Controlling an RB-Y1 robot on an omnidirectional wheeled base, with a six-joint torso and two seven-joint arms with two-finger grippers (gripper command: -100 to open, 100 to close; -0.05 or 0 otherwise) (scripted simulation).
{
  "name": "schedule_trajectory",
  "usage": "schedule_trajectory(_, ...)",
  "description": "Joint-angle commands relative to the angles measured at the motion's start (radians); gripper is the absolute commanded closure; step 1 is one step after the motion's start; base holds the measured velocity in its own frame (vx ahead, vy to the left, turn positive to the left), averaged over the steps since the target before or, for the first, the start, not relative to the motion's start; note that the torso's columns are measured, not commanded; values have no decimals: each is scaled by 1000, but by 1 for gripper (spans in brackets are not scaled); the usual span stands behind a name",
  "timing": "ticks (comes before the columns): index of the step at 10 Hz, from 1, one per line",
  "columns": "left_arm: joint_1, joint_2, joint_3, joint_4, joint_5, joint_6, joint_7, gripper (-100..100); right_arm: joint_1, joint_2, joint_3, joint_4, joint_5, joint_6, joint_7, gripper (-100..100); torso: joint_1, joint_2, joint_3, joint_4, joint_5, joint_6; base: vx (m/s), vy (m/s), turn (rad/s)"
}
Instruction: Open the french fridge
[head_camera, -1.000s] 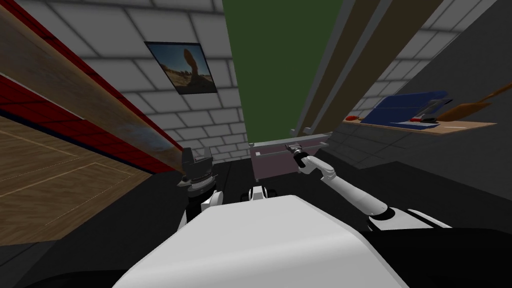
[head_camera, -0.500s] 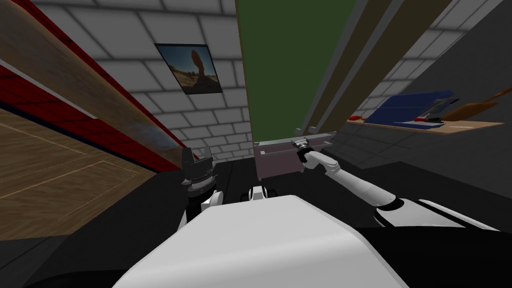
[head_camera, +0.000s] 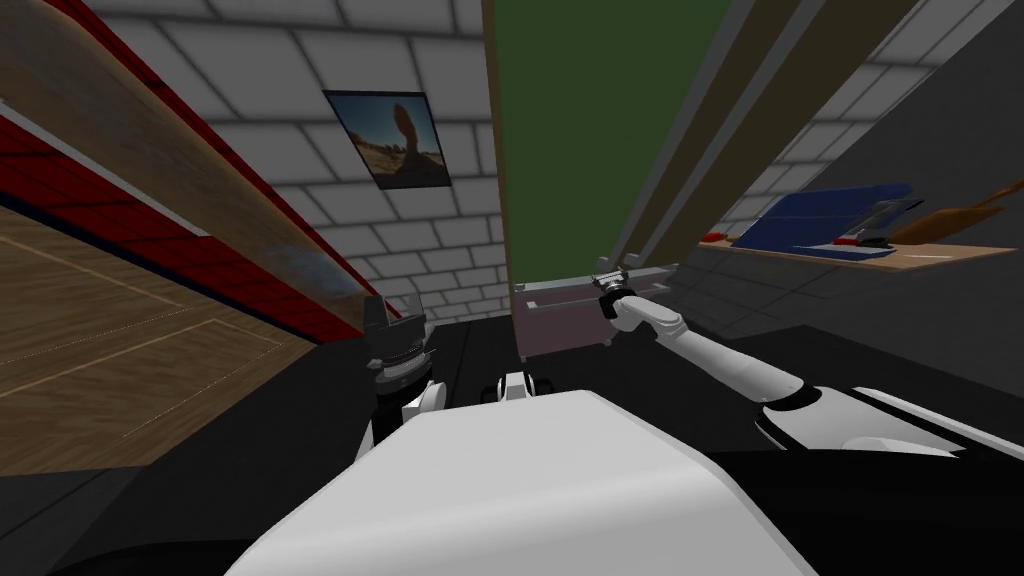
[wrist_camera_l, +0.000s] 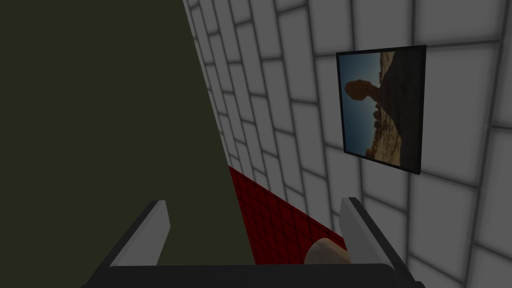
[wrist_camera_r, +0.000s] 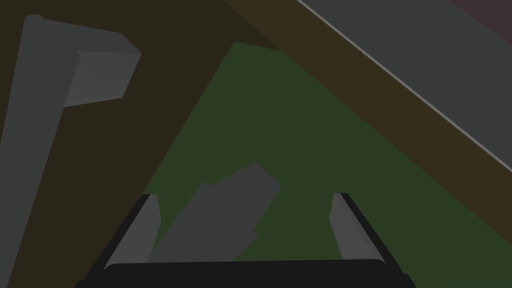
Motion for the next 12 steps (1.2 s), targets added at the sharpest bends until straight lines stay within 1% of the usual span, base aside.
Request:
schedule_trajectory(1,0,0,0,0,0,0,0,0,0,-2,-1,0,-3,-1,1,100,1,2,1,0,0,0,8,-5,-30)
schedule_trajectory(2,0,0,0,0,0,0,0,0,1,-6,-18,20,-12,30,9,100,4,3,2,-1,-1,-3,-39,139,-197)
schedule_trajectory(3,0,0,0,0,0,0,0,0,1,-6,-18,20,-12,30,9,100,14,4,3,-2,1,-4,-55,218,-108)
schedule_trajectory(4,0,0,0,0,0,0,0,0,2,-7,-25,30,-18,44,14,100,17,3,2,-1,4,-5,-53,203,-43)
schedule_trajectory(6,0,0,0,0,0,0,0,0,4,-9,-39,49,-29,72,22,100,5,3,2,1,2,0,-51,246,-112)
schedule_trajectory(7,0,0,0,0,0,0,0,0,5,-9,-45,59,-34,87,27,100,7,4,2,1,2,0,-48,263,-132)
schedule_trajectory(9,0,0,0,0,0,0,0,0,8,-11,-59,78,-45,115,35,100,2,5,3,1,0,0,-81,227,-109)
schedule_trajectory(11,0,0,0,0,0,0,0,0,10,-13,-72,97,-56,143,44,100,4,3,2,1,1,0,-76,243,-129)
schedule_trajectory(12,0,0,0,0,0,0,0,0,7,-9,-66,100,-45,127,36,100,4,4,2,1,1,0,-50,103,-31)
